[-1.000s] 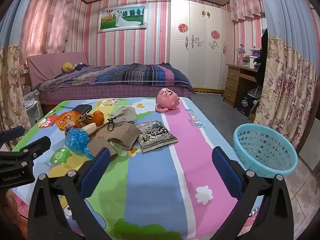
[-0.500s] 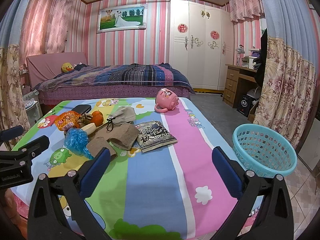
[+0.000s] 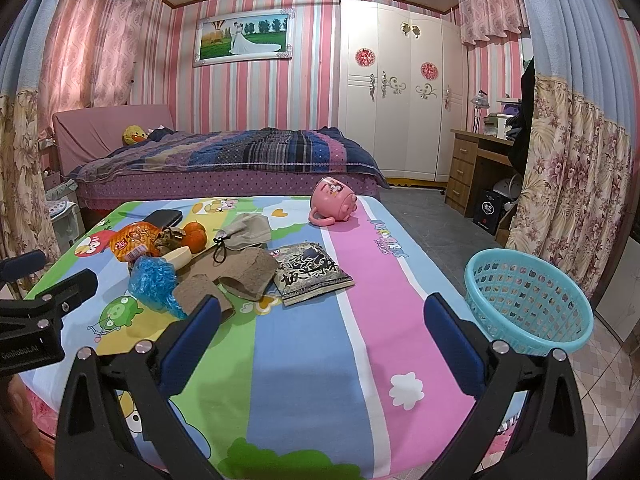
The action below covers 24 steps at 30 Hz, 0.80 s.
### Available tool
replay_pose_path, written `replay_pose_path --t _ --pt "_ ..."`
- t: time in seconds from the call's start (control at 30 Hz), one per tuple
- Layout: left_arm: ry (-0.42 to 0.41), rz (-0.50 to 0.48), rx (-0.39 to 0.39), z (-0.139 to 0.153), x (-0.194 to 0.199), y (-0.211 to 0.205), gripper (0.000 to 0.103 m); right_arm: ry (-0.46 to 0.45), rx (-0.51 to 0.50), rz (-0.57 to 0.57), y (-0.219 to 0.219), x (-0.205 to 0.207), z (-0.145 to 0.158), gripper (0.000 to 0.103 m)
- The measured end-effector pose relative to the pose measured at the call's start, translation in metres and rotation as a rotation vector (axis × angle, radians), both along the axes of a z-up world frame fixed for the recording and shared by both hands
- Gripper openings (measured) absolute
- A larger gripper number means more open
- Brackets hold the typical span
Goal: Collect trash
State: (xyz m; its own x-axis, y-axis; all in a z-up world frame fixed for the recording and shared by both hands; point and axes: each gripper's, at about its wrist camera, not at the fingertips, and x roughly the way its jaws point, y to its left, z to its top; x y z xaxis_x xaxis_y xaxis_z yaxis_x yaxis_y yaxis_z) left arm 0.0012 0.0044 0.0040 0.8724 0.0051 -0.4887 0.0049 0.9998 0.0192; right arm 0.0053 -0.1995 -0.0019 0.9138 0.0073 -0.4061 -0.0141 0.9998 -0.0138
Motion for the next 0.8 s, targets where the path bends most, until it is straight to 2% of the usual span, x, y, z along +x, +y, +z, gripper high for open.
replay_pose_path --t 0.8 --pt "-0.001 0.000 0.001 0.0003 0.0005 0.0003 0.098 -0.006 0.002 -0.006 -0.0055 0.0017 0.0026 0.099"
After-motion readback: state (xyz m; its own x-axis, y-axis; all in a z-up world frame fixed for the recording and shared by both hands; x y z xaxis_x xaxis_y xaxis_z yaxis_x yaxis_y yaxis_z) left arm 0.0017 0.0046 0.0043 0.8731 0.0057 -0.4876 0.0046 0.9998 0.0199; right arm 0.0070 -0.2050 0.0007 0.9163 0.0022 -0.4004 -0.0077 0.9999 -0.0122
